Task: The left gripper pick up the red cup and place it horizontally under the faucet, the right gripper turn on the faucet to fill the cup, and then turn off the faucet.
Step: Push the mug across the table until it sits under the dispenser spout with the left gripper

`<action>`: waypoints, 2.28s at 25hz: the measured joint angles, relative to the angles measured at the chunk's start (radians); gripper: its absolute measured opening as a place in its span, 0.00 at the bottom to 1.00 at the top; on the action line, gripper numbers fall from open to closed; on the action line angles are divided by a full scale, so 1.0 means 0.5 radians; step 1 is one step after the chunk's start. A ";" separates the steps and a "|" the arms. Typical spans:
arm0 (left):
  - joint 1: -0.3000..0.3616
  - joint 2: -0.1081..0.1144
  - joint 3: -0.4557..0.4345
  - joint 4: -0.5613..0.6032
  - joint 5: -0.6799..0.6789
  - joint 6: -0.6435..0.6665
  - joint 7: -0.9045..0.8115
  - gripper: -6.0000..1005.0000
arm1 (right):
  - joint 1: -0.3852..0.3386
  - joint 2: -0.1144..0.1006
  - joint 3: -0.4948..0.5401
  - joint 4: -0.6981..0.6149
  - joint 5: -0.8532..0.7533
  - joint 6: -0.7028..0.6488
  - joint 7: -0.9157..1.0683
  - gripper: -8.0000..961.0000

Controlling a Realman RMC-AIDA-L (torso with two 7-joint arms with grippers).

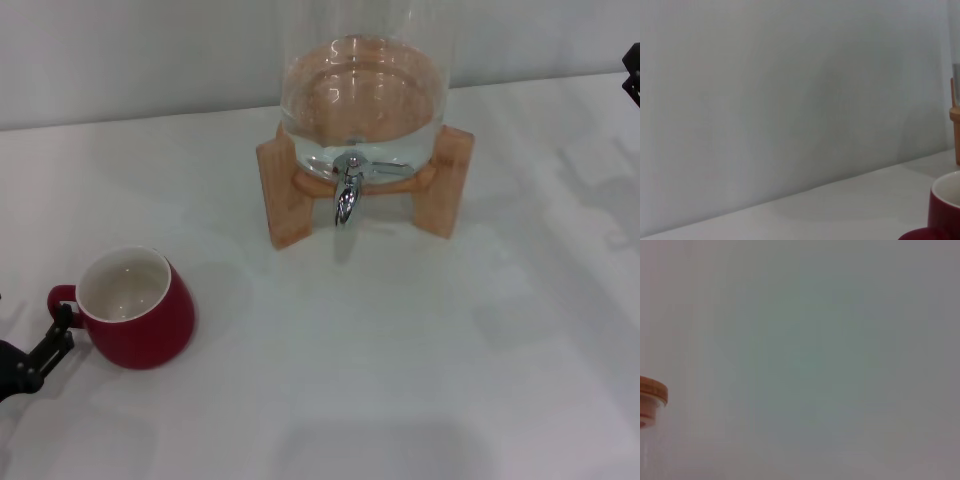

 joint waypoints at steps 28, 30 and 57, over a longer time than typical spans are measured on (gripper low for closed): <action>-0.063 0.017 -0.002 0.024 0.009 0.099 0.000 0.87 | 0.010 -0.001 0.000 0.001 0.000 0.018 -0.001 0.91; -0.069 0.018 -0.002 0.025 0.014 0.105 0.000 0.87 | 0.010 -0.001 0.000 0.001 0.000 0.016 -0.001 0.91; -0.115 0.019 -0.002 0.021 0.018 0.153 0.000 0.72 | 0.013 -0.001 0.000 0.000 0.000 0.014 -0.002 0.91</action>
